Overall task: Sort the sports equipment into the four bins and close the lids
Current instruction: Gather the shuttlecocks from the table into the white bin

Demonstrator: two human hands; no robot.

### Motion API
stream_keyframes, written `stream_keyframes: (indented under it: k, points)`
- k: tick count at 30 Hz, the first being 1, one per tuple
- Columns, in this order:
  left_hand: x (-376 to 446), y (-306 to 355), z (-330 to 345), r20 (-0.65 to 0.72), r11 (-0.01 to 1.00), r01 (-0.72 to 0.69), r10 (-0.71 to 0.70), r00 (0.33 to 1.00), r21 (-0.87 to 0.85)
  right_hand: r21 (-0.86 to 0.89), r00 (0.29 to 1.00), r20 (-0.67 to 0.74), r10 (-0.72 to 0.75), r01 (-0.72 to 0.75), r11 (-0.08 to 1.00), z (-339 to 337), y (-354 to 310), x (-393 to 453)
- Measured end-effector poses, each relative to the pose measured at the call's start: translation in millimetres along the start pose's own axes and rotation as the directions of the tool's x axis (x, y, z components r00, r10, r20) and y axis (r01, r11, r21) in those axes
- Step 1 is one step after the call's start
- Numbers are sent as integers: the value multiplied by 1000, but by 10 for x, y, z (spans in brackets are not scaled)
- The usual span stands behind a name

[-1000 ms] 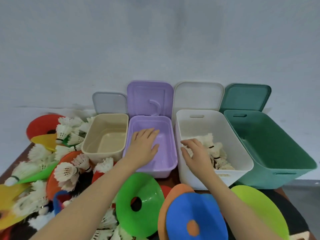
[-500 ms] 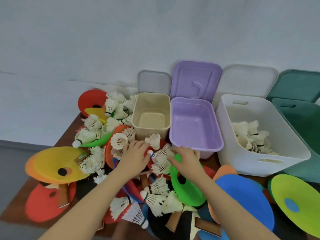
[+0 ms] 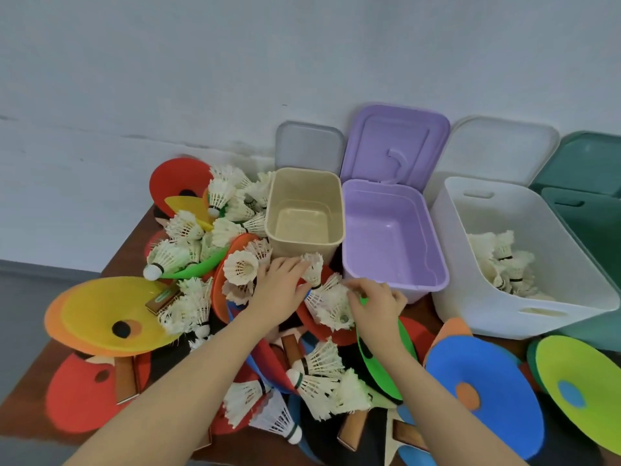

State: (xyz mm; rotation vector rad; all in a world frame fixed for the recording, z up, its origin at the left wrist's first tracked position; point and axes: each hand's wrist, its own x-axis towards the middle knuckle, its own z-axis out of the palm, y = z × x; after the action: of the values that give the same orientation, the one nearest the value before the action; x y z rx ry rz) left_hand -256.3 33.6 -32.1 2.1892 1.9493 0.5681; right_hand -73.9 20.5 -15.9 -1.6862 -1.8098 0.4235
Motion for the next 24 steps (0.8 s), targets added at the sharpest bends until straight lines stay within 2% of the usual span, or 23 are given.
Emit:
stream_keyframes:
  k: [2, 5, 11, 16, 19, 24]
  points:
    - [103, 6, 59, 24, 1000, -1, 1, 1000, 5, 38, 1000, -5, -5, 5, 999, -33, 29, -19]
    - [202, 12, 174, 39, 997, 69, -67, 997, -48, 114, 999, 2, -35, 35, 993, -45, 95, -23]
    - [211, 14, 220, -182, 976, 40, -81, 980, -214, 239, 996, 48, -71, 58, 969, -182, 127, -23]
    - [186, 165, -51, -422, 947, -198, 77, 903, -252, 315, 996, 8, -84, 78, 946, -410, 175, 54]
    - [287, 323, -265, -469, 913, -303, 149, 870, -273, 367, 993, -49, -110, 121, 922, -620, 177, 179]
    - [670, 732, -451, -559, 889, -413, 243, 793, -200, 427, 981, -175, -89, 157, 891, -1056, 255, 519]
